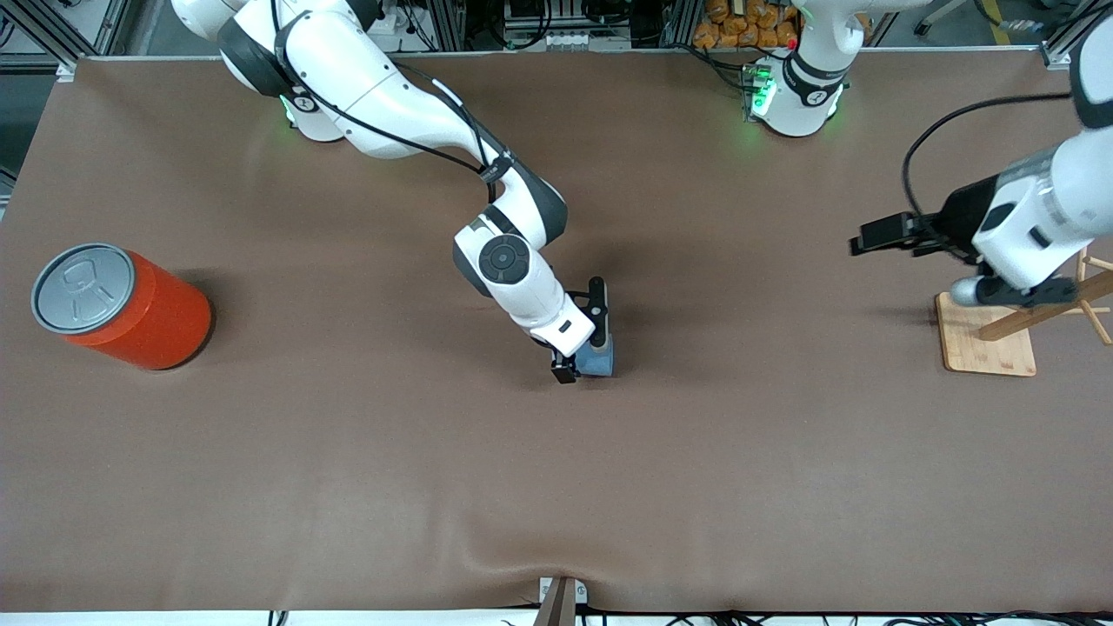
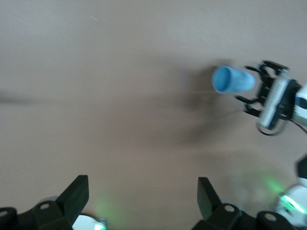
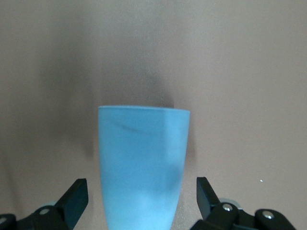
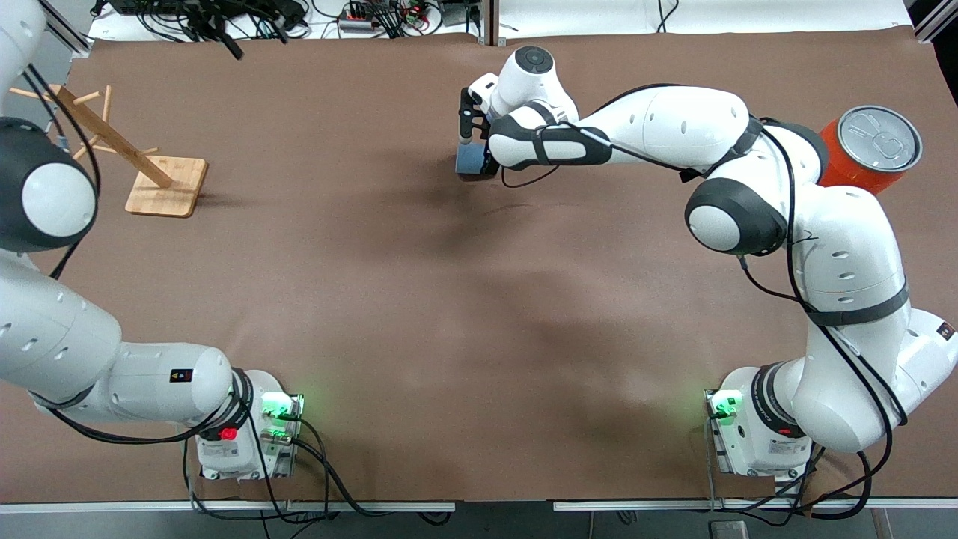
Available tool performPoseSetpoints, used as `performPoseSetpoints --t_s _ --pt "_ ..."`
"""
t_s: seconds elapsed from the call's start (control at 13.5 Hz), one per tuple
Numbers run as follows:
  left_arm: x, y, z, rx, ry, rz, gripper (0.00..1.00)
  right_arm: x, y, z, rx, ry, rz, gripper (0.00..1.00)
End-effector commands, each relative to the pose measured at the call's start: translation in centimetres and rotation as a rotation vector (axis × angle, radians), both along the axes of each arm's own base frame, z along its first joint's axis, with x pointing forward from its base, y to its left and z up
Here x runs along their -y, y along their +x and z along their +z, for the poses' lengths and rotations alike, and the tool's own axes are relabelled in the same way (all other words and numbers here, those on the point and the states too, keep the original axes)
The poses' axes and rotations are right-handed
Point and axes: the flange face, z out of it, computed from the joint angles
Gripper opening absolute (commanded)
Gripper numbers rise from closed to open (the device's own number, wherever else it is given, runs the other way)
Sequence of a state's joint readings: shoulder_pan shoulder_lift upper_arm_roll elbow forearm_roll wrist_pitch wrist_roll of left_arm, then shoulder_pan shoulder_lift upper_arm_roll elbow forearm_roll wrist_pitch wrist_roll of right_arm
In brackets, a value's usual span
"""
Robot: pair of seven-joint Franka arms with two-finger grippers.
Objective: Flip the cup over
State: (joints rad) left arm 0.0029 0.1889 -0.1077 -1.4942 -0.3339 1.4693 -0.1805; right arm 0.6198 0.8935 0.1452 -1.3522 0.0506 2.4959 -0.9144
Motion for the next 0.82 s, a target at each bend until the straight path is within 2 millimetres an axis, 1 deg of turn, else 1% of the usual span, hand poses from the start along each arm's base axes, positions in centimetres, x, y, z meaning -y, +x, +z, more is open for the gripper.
performPoseSetpoints --t_s 0.0,0.07,0.15,0.22,0.3,0.37,0.45,0.52,0.59,0.74 --pt "0.2 1.2 -4.5 -0.036 -0.138 0.056 1.0 -0.1 0.4 0.3 0.015 0.014 0.002 1.0" --pt "0.4 1.6 -6.1 -0.016 -0.226 0.079 1.0 0.2 0.6 0.3 0.01 0.016 -0.012 1.0" --pt "0.9 2.3 -8.4 -0.001 -0.321 0.09 1.0 0.2 0.6 0.2 0.0 0.016 -0.037 1.0" --pt "1.4 3.1 -10.8 0.007 -0.377 0.084 1.0 0.2 0.6 0.3 -0.007 0.021 -0.067 1.0" --pt "1.8 3.8 -13.2 0.006 -0.41 0.072 1.0 0.0 0.5 0.7 -0.014 0.027 -0.093 1.0" --pt "2.3 4.2 -16.2 -0.021 -0.474 0.07 1.0 0.0 0.5 1.2 -0.021 0.03 -0.117 1.0" --pt "2.8 4.4 -19.0 -0.031 -0.603 0.083 1.0 0.1 0.5 1.2 -0.036 0.034 -0.156 1.0" --pt "3.5 4.5 -20.9 -0.018 -0.718 0.093 1.0 0.1 0.4 2.1 -0.055 0.039 -0.204 1.0" --pt "4.2 4.3 -22.3 -0.019 -0.771 0.102 1.0 0.1 0.2 2.6 -0.09 0.028 -0.267 1.0" --pt "6.2 4.1 -24.4 -0.028 -0.778 0.088 1.0 0.0 -0.1 4.1 -0.132 0.025 -0.357 1.0"
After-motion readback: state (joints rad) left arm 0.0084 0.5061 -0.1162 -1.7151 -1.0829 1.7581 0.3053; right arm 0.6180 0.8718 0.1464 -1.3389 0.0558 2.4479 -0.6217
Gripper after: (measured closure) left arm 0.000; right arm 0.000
